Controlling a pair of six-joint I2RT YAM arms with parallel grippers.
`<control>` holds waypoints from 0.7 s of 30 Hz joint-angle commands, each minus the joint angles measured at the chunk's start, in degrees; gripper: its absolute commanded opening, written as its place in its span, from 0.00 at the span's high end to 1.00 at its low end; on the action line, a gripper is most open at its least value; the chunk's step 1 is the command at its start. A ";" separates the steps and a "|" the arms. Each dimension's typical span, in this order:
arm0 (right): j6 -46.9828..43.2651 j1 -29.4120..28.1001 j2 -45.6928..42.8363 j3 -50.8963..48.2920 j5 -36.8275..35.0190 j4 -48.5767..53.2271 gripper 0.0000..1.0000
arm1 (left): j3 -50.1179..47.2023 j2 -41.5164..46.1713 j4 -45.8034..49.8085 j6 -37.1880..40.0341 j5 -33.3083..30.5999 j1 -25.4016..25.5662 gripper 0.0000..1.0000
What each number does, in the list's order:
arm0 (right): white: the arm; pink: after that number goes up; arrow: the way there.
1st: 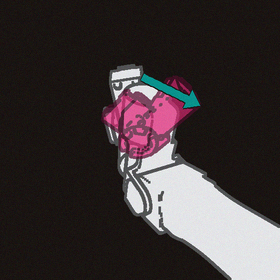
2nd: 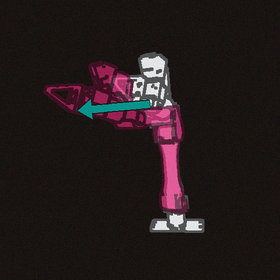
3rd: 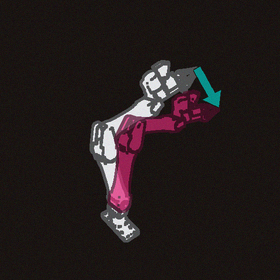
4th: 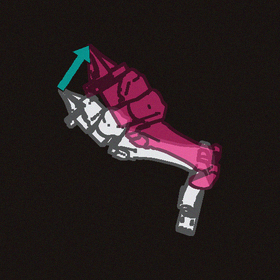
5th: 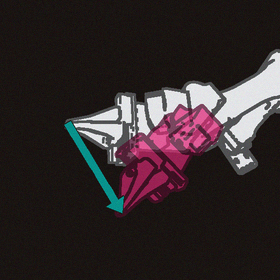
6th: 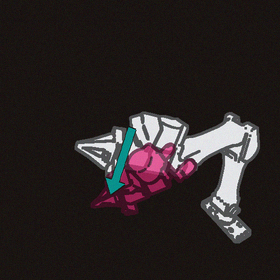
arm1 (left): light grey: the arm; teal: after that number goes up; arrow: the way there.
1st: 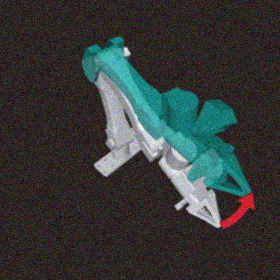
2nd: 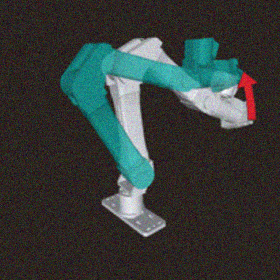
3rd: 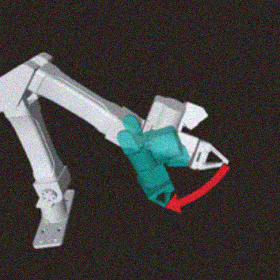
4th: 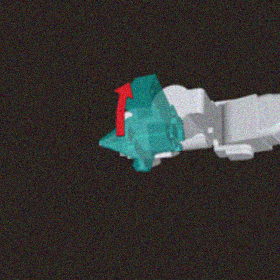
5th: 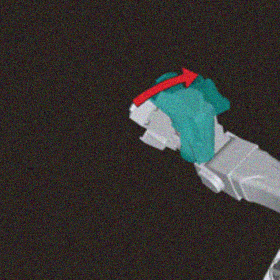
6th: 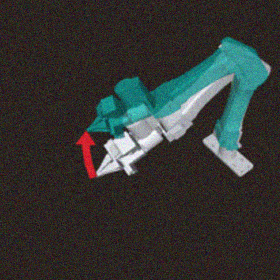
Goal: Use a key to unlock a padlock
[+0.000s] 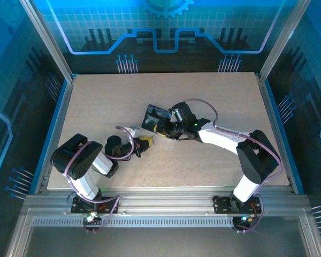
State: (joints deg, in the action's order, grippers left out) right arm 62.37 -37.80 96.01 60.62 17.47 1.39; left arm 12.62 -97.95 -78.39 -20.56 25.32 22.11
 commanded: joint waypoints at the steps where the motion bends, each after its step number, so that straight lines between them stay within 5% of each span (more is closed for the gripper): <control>1: 0.30 0.54 -2.32 -0.32 1.95 -2.95 0.91 | 1.07 0.02 -1.81 1.84 -0.26 -0.70 1.00; 21: 0.82 0.30 -2.14 -0.81 2.65 -3.50 0.91 | 2.38 0.82 -1.79 1.89 0.75 -0.66 1.00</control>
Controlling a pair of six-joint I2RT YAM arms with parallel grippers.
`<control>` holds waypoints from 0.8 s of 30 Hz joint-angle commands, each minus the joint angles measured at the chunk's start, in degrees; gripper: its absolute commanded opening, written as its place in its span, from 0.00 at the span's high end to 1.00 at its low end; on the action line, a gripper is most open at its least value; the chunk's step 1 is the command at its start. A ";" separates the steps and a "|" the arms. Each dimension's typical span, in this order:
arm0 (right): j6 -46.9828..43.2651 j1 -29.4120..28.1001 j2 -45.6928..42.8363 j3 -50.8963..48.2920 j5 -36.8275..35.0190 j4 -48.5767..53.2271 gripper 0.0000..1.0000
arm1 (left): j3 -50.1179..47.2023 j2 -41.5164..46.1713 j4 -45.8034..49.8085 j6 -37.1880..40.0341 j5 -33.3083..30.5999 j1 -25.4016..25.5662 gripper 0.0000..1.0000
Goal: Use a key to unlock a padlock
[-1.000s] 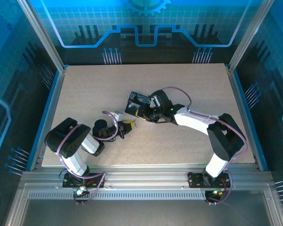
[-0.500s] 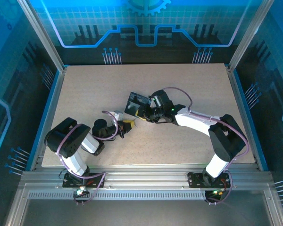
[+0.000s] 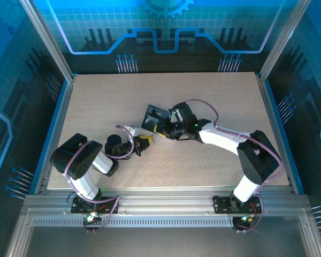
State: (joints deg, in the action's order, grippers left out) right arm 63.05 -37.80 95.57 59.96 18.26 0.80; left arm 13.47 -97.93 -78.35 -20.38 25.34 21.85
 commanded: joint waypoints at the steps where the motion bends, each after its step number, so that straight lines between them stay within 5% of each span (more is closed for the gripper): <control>1: 0.23 0.32 -1.70 -0.19 1.95 -2.99 0.91 | 1.51 0.89 -1.81 1.78 0.76 -0.46 1.00; 24: 0.63 0.63 -1.70 0.07 1.75 -3.07 0.91 | -0.21 2.13 -1.81 2.15 0.99 -0.23 1.00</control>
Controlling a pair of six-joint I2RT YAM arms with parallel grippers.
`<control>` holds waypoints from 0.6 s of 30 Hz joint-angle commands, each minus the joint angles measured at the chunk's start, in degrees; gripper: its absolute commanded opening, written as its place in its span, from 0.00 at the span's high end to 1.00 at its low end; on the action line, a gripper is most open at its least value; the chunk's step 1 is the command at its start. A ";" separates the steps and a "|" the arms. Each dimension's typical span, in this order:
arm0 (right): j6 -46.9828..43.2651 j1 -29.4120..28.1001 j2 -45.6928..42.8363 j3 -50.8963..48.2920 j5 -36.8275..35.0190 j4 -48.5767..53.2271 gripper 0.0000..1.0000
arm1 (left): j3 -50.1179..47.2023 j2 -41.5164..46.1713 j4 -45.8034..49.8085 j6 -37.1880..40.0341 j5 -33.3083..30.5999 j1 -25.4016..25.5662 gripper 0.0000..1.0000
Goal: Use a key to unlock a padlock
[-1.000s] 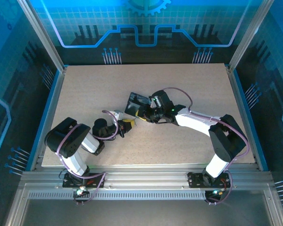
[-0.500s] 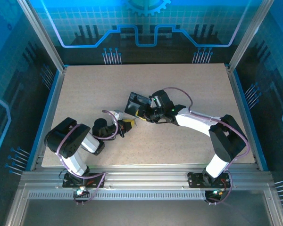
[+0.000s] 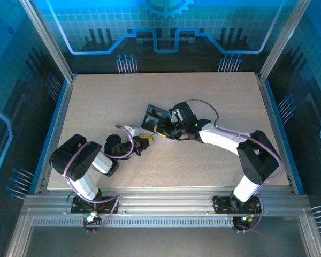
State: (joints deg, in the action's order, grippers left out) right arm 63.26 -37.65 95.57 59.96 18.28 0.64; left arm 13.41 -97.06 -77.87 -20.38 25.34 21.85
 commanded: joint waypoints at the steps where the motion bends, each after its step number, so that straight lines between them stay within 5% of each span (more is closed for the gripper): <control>1: 0.53 0.64 -1.73 -0.01 1.90 -3.10 0.91 | -0.20 1.30 -2.30 2.13 0.87 -0.24 1.00; 18: 2.02 0.92 -1.41 -0.65 3.42 -4.87 0.91 | 0.30 1.11 -2.29 2.18 -0.98 -0.05 1.00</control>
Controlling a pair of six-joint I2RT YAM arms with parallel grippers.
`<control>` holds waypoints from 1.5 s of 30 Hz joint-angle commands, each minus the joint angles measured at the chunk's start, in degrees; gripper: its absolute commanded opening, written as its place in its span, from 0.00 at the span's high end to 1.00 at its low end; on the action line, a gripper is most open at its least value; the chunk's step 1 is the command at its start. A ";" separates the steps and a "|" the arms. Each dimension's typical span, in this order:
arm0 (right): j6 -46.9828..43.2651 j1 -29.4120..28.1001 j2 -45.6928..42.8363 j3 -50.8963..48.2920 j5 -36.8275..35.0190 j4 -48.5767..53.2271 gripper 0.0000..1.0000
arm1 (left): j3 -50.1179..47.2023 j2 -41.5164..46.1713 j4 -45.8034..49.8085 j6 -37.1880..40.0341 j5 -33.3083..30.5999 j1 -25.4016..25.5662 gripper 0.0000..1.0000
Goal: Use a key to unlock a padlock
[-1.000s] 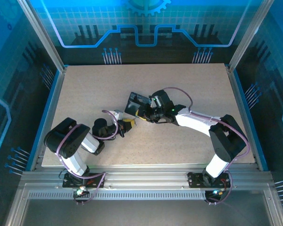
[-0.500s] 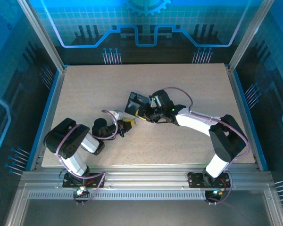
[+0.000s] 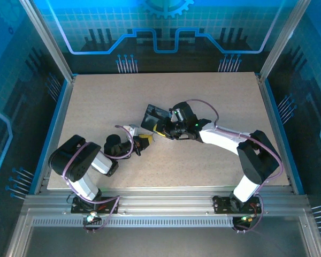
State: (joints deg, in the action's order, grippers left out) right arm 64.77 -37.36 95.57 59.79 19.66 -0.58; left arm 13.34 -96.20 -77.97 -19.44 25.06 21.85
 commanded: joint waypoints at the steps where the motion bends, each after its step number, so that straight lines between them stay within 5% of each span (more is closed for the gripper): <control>1: 0.51 0.69 -1.50 -0.55 2.26 -3.73 0.91 | 0.56 0.00 -2.23 1.16 -0.87 -0.05 1.00; 25: -0.09 -0.16 -0.08 -1.51 2.48 -3.73 0.92 | 3.45 -2.12 -2.19 0.92 -0.24 2.52 1.00; 45: -7.26 -1.22 0.91 1.74 2.43 6.03 0.94 | 2.88 -1.34 -2.18 3.66 -0.57 3.23 1.00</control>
State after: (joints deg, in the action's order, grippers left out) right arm 58.85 -37.21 95.66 60.12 19.77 3.84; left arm 14.74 -97.56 -76.58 -16.91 23.86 24.29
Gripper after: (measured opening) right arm 0.167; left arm 0.045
